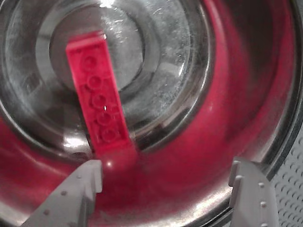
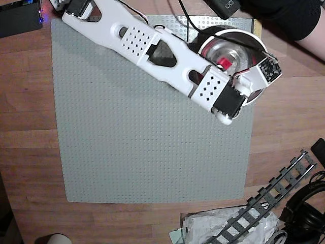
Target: Grasp a lego block and put it in the bin.
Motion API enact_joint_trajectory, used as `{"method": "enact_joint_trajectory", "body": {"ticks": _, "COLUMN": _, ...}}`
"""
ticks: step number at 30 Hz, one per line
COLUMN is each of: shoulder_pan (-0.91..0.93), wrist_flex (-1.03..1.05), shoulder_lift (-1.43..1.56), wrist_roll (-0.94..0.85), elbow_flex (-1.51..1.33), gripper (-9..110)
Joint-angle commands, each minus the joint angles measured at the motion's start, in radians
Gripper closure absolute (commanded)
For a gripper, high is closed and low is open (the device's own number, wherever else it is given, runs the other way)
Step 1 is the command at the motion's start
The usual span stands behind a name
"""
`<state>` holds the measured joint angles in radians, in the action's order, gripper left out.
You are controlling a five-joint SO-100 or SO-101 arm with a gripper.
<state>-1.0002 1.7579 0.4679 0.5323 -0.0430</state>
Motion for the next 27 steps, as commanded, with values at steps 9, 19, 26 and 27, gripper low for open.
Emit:
{"method": "enact_joint_trajectory", "body": {"ticks": 9, "shoulder_pan": 0.135, "wrist_flex": 0.009, "shoulder_lift": 0.374, "wrist_roll": -0.071, "elbow_flex": -0.129, "gripper": 100}}
{"method": "enact_joint_trajectory", "body": {"ticks": 19, "shoulder_pan": 0.308, "wrist_flex": 0.009, "shoulder_lift": 0.782, "wrist_roll": -0.081, "elbow_flex": -0.474, "gripper": 102}}
{"method": "enact_joint_trajectory", "body": {"ticks": 26, "shoulder_pan": 0.396, "wrist_flex": 0.003, "shoulder_lift": 1.081, "wrist_roll": -0.081, "elbow_flex": -0.746, "gripper": 102}}
{"method": "enact_joint_trajectory", "body": {"ticks": 27, "shoulder_pan": 0.407, "wrist_flex": 0.002, "shoulder_lift": 1.118, "wrist_roll": -0.081, "elbow_flex": -0.779, "gripper": 102}}
